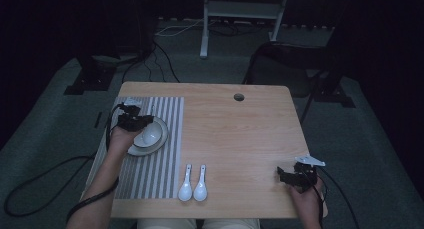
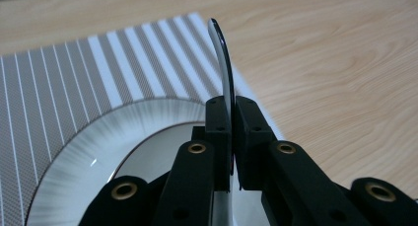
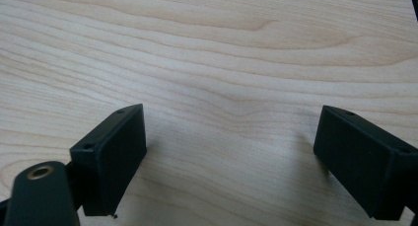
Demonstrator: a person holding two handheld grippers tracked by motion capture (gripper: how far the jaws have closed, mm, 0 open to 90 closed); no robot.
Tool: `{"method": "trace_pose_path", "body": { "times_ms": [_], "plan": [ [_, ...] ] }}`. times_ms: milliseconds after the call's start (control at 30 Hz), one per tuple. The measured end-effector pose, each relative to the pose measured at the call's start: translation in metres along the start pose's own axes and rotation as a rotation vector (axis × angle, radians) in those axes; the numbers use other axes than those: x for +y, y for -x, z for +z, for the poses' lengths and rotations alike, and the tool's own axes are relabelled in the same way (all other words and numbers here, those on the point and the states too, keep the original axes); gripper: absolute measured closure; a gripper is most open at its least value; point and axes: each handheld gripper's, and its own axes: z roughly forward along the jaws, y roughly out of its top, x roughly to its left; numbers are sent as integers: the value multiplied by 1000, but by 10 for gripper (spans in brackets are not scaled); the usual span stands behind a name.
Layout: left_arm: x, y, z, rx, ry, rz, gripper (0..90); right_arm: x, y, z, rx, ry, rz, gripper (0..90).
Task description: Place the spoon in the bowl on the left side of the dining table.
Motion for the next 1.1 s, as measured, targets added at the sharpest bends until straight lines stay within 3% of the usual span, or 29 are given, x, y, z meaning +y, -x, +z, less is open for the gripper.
{"method": "trace_pose_path", "body": {
  "times_ms": [367,567,733,933,1033,1100],
  "plan": [
    [-9,-6,25,0,-72,-22,855,0,0,0,-6,1,5,120],
    [-10,-8,26,-6,-70,-27,853,0,0,0,-6,1,5,120],
    [-15,-10,28,16,-97,-36,805,0,0,0,-6,1,5,120],
    [-17,-7,30,65,-113,-12,731,0,0,0,-6,0,5,120],
    [-19,-6,30,69,-132,-31,708,0,0,0,-6,1,5,120],
    [-21,-4,29,78,-136,-18,674,0,0,0,-6,1,5,120]
  ]
}}
